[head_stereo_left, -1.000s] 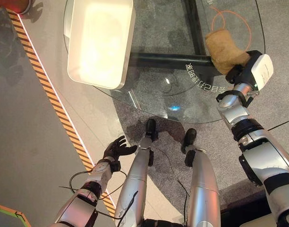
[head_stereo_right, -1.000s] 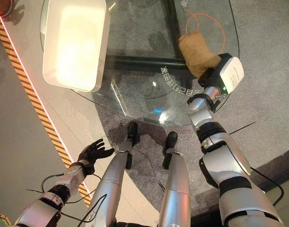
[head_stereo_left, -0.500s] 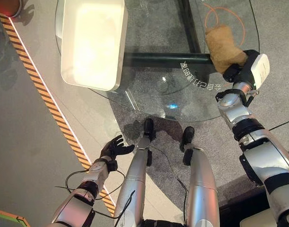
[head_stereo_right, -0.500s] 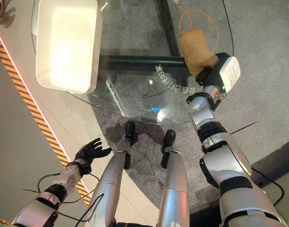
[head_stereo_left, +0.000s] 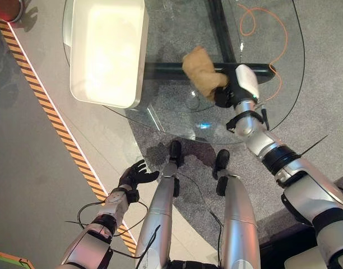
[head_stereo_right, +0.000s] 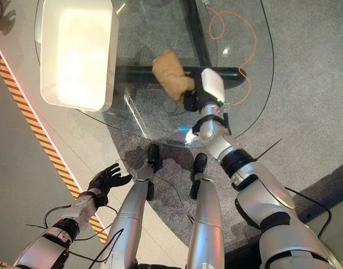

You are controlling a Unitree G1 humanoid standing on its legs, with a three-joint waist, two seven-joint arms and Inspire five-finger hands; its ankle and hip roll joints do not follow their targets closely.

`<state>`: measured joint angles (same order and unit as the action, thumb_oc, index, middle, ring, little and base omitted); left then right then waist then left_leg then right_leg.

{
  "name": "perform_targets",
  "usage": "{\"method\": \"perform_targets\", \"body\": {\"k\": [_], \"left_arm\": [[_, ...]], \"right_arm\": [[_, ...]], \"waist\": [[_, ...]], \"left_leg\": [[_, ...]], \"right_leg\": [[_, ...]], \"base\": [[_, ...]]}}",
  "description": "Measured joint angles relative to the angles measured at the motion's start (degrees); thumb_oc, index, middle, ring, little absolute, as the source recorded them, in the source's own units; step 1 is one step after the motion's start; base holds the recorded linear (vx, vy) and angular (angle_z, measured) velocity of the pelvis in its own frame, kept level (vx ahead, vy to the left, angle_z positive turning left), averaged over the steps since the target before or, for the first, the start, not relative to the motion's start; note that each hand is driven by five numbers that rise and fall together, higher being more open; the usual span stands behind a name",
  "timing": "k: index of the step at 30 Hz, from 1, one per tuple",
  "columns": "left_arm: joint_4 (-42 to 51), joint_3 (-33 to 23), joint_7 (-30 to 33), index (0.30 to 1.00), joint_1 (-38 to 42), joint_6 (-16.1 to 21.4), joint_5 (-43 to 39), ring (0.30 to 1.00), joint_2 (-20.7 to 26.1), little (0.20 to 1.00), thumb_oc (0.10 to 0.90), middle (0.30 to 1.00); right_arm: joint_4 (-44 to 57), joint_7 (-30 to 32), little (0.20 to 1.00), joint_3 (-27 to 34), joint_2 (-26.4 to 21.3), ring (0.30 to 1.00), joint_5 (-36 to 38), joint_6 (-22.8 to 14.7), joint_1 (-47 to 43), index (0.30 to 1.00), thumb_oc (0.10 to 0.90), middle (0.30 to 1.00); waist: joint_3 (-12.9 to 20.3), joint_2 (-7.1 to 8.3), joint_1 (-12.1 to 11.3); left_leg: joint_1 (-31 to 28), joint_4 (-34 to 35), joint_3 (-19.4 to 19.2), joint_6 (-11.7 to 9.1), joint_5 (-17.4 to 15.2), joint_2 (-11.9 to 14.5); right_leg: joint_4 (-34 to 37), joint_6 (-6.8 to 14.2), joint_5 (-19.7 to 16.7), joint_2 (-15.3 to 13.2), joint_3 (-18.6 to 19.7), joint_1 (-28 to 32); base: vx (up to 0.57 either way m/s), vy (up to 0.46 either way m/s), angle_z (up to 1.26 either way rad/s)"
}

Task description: Wipe the table with a cloth and put it in the basket.

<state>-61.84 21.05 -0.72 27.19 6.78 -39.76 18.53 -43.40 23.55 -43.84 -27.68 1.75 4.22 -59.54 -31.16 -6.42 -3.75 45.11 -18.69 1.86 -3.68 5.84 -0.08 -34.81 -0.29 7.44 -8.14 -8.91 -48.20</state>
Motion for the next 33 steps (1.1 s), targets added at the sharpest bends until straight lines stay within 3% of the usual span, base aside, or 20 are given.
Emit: {"method": "perform_targets", "body": {"k": [11,22,29,33], "left_arm": [[0.10,0.04,0.25,0.900,0.35,0.10,0.04,0.900,-0.27,0.900,0.800,0.900],[0.09,-0.12,1.80,0.900,0.45,1.03,-0.39,0.900,-0.30,0.900,0.800,0.900],[1.22,-6.42,12.01,0.900,0.52,5.13,-7.36,0.900,-0.70,0.900,0.800,0.900],[2.27,-13.48,22.63,0.900,2.24,9.53,-12.18,0.900,-0.41,0.900,0.800,0.900]], "right_arm": [[2.23,-4.78,0.200,-0.49,0.41,0.300,-1.72,-0.66,1.58,0.300,0.100,0.300],[3.61,-5.63,0.200,-2.90,0.63,0.300,-1.76,-0.66,4.12,0.300,0.100,0.300],[3.34,-4.48,0.200,-2.75,0.64,0.300,-1.60,-0.66,4.12,0.300,0.100,0.300],[1.72,-2.49,0.200,-2.25,1.24,0.300,-1.41,-0.69,4.13,0.300,0.100,0.300]], "waist": [[0.02,0.05,0.87],[0.07,0.14,0.87],[0.07,0.14,0.79],[0.07,0.14,0.51]], "left_leg": [[-0.23,0.81,0.02,-0.04,0.38,-0.01],[-1.85,1.79,-0.05,0.06,0.50,-0.16],[-1.93,1.62,-0.01,-0.18,0.69,-0.20],[-2.09,1.24,0.14,-0.31,0.79,-0.29]], "right_leg": [[0.09,-0.01,0.00,-0.02,-0.06,-0.06],[0.01,-0.02,0.08,-0.21,0.01,1.07],[-0.79,-0.10,0.17,-0.34,0.02,1.06],[-1.56,-0.29,0.37,-0.85,0.02,1.08]], "base": [[0.00,0.000,0.00],[0.00,0.000,0.00],[0.00,0.000,0.00],[0.00,0.000,0.00]]}}
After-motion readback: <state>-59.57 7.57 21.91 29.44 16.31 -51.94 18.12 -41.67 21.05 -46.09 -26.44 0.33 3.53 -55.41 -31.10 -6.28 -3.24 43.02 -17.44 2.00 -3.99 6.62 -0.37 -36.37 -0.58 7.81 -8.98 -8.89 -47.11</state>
